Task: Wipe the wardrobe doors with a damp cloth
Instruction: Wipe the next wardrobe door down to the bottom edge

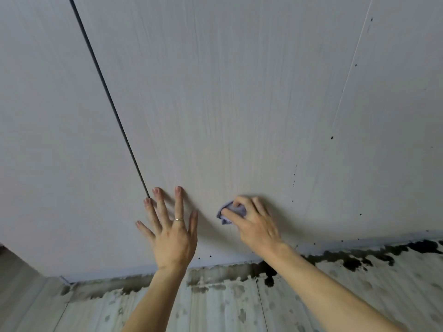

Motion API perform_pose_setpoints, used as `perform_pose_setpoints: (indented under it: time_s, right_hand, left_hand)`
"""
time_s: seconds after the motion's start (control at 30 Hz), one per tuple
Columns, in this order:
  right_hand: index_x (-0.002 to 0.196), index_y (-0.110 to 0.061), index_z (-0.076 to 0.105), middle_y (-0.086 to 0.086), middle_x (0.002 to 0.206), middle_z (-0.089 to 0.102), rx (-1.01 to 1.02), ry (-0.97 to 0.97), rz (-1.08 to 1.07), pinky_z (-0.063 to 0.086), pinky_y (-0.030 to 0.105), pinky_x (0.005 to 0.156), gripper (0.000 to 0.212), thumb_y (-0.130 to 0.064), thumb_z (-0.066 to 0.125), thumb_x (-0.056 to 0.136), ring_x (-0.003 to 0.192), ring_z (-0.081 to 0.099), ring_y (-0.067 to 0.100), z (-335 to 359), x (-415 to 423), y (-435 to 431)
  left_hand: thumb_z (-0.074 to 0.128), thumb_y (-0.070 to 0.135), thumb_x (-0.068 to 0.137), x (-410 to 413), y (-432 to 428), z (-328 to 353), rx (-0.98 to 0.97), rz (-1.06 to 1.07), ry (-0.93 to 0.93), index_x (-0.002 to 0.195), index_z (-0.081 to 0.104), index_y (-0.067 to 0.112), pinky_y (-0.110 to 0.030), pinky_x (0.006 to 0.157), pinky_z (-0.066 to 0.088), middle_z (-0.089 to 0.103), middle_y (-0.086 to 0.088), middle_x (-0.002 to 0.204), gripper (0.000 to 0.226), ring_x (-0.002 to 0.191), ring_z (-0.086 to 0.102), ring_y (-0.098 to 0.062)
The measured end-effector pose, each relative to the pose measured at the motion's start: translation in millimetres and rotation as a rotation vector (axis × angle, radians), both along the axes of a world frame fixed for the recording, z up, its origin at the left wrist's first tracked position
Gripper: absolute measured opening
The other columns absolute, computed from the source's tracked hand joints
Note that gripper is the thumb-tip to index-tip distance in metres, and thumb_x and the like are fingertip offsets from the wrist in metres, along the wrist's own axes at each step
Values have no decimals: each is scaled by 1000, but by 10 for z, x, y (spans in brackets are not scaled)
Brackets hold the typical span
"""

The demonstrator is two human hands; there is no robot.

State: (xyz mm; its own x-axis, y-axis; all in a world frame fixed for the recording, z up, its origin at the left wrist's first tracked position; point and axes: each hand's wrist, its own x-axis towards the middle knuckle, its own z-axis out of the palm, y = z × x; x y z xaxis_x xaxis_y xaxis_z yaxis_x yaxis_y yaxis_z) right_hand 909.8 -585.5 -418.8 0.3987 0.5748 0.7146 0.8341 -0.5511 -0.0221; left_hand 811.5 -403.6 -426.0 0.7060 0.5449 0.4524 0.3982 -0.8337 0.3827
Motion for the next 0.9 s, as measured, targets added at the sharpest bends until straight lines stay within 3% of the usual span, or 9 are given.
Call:
perform_pose_setpoints:
  time_s: [0.07,0.13,0.33,0.4,0.53,0.6,0.73,0.9]
  right_hand:
    - [103,-31,67,1,107,55,-142,-67,38,46,33,65,62,1,82,52,90,43,22,-195,28,-17]
    - [104,-30,69,1,106,59,-98,-60,6,45,34,66,59,1,81,55,89,45,22,-181,24,-22]
    - [114,-27,68,1,116,50,475,36,-139,48,41,68,36,-9,58,85,90,51,30,313,2,138]
    - [116,-28,65,1,118,48,449,48,-130,49,39,66,37,-9,59,85,92,51,30,186,-18,168]
    - [108,-28,69,0,114,48,153,85,-67,47,31,59,50,-1,80,68,93,47,24,-251,-93,71]
    - [104,-27,71,-1,113,48,158,116,-85,48,30,57,49,2,80,66,93,48,24,-209,-74,-3]
    - [108,-22,73,4,118,53,462,67,-148,50,38,65,31,-4,68,83,95,49,31,377,42,-112]
    - [108,-18,75,14,122,59,809,-32,-345,38,26,85,30,-1,61,88,100,52,35,854,264,-292]
  left_hand:
    - [35,55,103,2,21,-12,8,1,-3,156,-11,45,-69,117,1,-30,7,163,72,151,-25,-22]
    - [38,54,100,14,41,-29,24,4,-13,156,-11,45,-68,117,0,-32,8,162,75,150,-28,-20]
    - [38,54,100,48,28,-64,9,7,-23,154,-16,48,-69,116,1,-37,8,159,76,148,-32,-20]
    - [42,52,101,38,31,-72,15,15,-18,154,-15,47,-69,116,1,-36,7,160,78,148,-31,-21]
    - [45,52,100,0,27,-29,31,34,16,156,-13,45,-71,116,2,-33,4,161,80,149,-28,-22]
    - [43,53,100,-24,4,12,29,28,42,155,-14,45,-70,116,0,-35,5,160,80,148,-30,-21]
    - [45,51,100,-46,-35,90,18,22,81,154,-18,46,-67,117,-5,-43,7,156,83,146,-36,-20]
    - [50,50,99,-84,-72,141,24,20,116,154,-20,44,-67,116,-5,-43,5,156,89,145,-36,-21]
